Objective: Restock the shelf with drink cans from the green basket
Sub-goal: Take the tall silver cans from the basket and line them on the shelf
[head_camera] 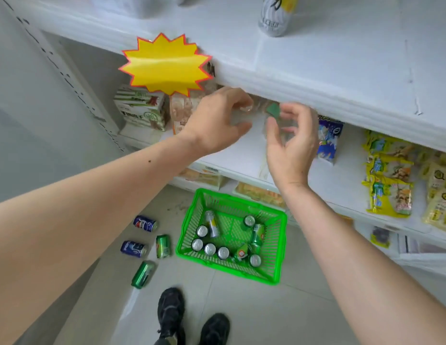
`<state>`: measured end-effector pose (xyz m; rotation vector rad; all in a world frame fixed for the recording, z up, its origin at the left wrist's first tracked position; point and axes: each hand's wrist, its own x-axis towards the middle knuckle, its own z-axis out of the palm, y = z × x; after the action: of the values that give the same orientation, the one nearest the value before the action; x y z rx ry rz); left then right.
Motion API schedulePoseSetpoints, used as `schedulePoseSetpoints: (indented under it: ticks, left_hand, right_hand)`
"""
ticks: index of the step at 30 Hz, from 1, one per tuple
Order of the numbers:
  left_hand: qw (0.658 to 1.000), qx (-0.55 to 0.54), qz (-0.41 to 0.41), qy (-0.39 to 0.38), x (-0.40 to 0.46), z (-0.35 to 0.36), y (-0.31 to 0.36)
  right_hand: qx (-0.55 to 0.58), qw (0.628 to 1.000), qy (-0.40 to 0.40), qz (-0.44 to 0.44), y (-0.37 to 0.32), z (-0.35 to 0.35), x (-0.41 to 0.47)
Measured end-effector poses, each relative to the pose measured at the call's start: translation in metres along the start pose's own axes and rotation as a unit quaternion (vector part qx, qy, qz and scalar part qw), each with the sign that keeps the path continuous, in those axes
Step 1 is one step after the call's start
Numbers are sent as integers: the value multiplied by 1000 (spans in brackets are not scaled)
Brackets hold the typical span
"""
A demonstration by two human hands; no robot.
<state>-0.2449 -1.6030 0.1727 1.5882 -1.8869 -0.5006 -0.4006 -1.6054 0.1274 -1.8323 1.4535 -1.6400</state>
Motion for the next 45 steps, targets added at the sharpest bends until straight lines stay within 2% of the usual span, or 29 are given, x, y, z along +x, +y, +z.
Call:
schedulePoseSetpoints:
  ticks: [7,14,17,20,23,27,33,39,45]
  left_hand:
    - [988,5,-111,-106,-79,96,-101]
    - [965,29,-178,-192,-148,218,-221]
    - [951,48,-196,-234,-176,276,-274]
    - [938,79,-195,-277,-199,329,-320]
    - [927,100,-179,-315,-210,376,-353]
    - [927,100,-156,-325,-208,426,-379]
    - [905,148,-202,-345,-196,481,-413]
    - [888,160,-258,-346,-185,511,-429]
    - [884,162,-268,-346,-189,519,-440]
  right_hand:
    - [-44,994,-77,68,91,29,-127]
    - [-104,968,-150,173,228,83,-254]
    - [-130,937,-191,261,294,110,-311]
    - [-159,881,-274,351,353,135,-363]
    - [-186,840,-333,387,398,157,-400]
    - [-194,804,-379,415,439,187,-421]
    - [-212,753,-433,447,490,233,-435]
    - [-206,745,-442,455,513,257,-436]
    - [-173,742,-459,456,522,262,-440]
